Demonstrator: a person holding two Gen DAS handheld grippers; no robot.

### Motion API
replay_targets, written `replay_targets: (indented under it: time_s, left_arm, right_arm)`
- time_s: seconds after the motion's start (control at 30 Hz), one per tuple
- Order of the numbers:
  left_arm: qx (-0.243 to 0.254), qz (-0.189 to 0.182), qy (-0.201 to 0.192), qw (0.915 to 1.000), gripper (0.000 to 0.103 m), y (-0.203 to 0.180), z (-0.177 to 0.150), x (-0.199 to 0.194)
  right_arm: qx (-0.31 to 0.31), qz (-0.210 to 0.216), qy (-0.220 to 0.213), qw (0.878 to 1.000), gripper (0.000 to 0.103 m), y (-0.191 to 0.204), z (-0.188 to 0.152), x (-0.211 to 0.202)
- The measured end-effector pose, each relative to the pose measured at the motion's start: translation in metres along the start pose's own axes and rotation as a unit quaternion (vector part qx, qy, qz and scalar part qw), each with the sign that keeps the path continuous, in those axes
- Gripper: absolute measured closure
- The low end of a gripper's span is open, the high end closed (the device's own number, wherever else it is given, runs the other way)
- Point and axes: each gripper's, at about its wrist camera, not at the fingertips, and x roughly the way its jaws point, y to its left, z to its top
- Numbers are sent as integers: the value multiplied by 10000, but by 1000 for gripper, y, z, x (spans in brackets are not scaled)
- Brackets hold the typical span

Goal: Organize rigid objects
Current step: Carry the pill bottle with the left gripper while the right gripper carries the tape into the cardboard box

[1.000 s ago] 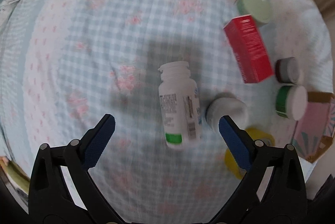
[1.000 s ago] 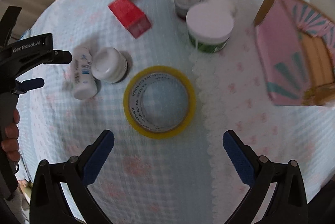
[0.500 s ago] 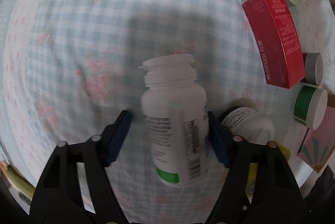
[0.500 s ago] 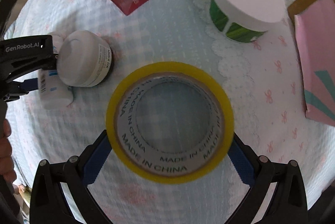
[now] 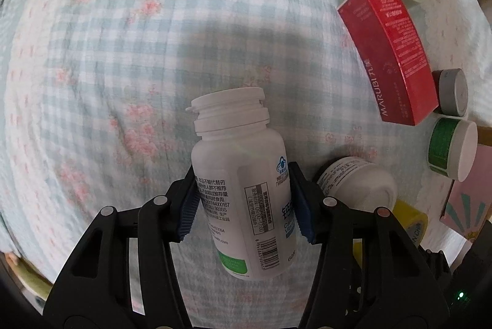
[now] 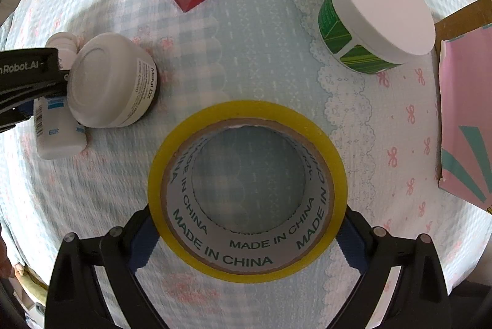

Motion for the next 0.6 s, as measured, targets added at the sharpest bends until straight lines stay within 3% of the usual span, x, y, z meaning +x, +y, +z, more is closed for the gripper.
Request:
replay_targets:
  time_s: [0.37,0.6]
  left_arm:
    - [-174,-212,-584,9979,53,27,-32,-66]
    - [-90,-408,-1067,9934,53,26,-61,-134]
  right_arm:
    - [-22,139,-462,9988,7,2,-28,-48]
    - [40,446,-1167,9922,7,-7,-48,-126]
